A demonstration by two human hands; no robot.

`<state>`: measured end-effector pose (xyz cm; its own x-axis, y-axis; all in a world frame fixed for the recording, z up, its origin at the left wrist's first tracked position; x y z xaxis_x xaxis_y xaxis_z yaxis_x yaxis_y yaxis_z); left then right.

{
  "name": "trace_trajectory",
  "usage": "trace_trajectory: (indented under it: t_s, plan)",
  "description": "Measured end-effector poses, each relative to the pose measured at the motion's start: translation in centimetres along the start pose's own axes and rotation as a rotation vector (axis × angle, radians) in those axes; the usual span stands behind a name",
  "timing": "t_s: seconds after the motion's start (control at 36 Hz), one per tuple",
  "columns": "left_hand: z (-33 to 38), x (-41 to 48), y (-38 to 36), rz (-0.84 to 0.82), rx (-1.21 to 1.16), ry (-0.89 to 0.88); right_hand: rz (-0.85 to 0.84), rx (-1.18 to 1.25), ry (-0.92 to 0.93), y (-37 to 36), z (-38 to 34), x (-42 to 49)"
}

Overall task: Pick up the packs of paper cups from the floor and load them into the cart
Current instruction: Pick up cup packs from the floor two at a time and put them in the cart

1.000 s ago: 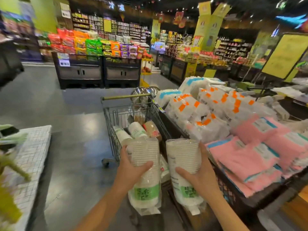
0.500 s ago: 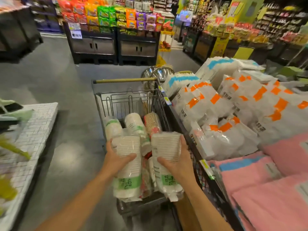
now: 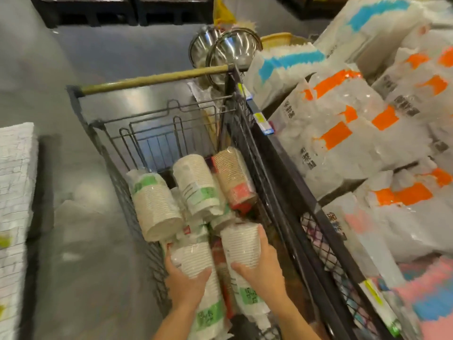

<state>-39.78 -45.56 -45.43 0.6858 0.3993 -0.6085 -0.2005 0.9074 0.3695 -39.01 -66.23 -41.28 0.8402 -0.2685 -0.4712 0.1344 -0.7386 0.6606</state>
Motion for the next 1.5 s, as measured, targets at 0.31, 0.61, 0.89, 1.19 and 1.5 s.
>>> trace_trajectory:
  t_s: [0.31,0.61,0.89,1.19,1.5]
  plan:
    - [-8.1,8.2,-6.6,0.090,0.186,0.330,-0.074,-0.027,-0.135,-9.1,6.5,6.4]
    - [-11.4,10.5,-9.3,0.118,0.416,0.417,-0.017,-0.345,-0.217,-9.9,6.3,8.3]
    - [-3.0,8.5,-4.3,-0.369,0.477,0.051,-0.003,-0.359,-0.079,-4.4,2.0,4.9]
    - [17.1,-0.2,-2.5,-0.703,0.945,-0.979,0.159,-0.497,-0.098,8.7,-4.4,-2.8]
    - [23.4,-18.6,-4.8,-0.765,1.248,-1.650,0.436,-0.439,-0.232,17.3,-3.2,-18.1]
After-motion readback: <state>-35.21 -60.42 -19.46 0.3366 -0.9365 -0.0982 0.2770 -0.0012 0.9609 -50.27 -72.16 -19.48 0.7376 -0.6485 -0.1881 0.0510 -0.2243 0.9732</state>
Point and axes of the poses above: each hand's wrist, its own x-axis towards the middle knuckle, its own y-axis out of the back of the hand, z = x × y, the point moved 3 cm from there along x, towards the middle knuckle, and after that the axes turned 1 degree about -y, right-handed, at the moved point
